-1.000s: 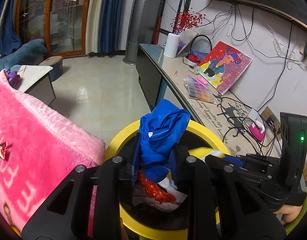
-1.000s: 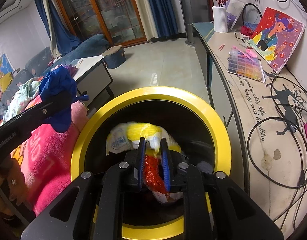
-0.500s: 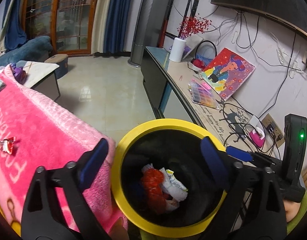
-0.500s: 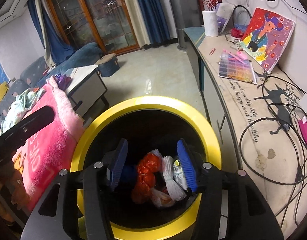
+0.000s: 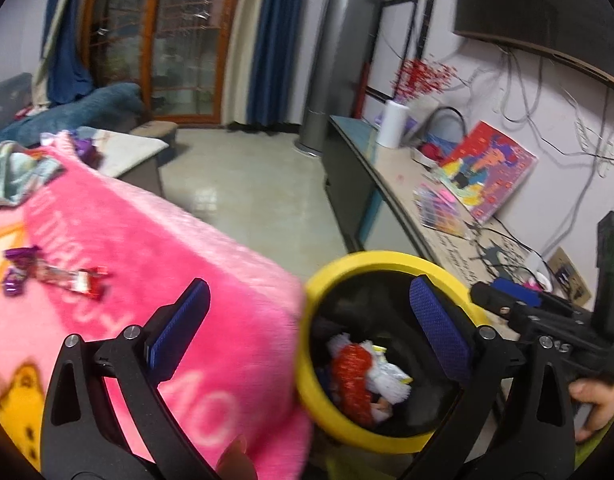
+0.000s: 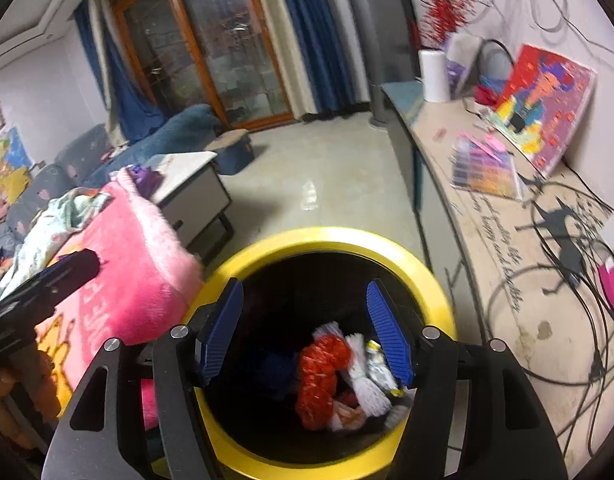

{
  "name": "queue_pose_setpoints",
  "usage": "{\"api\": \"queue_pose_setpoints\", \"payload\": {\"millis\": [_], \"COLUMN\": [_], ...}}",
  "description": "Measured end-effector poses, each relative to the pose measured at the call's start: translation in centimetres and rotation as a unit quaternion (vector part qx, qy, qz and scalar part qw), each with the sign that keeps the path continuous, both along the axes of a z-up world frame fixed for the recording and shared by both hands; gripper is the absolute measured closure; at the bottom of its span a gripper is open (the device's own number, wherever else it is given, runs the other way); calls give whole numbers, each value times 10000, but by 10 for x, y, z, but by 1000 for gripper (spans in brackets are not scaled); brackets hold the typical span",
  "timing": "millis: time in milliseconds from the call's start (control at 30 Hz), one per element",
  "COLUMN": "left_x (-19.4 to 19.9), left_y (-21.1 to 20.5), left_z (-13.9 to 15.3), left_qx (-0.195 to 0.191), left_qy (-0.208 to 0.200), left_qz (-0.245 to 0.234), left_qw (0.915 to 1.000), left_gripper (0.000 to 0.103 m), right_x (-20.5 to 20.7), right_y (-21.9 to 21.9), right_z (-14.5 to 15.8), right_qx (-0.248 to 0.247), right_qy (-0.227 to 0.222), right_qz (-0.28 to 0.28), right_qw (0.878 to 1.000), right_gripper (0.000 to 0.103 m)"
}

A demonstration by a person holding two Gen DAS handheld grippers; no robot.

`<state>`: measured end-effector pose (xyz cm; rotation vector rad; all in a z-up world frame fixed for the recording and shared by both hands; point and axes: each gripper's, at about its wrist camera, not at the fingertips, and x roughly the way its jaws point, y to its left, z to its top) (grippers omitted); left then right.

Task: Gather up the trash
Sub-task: 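Move both open tools back over the candy wrappers on the blanket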

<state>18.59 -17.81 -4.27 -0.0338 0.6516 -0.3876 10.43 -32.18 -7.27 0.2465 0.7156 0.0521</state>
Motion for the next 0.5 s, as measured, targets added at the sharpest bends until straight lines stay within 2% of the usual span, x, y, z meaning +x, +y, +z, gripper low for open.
{"api": "queue_pose_setpoints", "payload": {"millis": [267,500], "left_x": [11,25], "left_y": [77,153], "left_z": [6,7], "left_qx": [35,117], "left_qy": [-176,-164], "left_qz": [905,1711], "left_qw": [9957,9850], "left_gripper": [11,11], "right_x": [27,60], "right_y": [77,163], "right_z": [22,25], "right_qx": [-159,-291], "right_qy": [-225,-139], "right_qz": [1003,1998], "right_qw": [9946,9793], "right_gripper": [41,41]}}
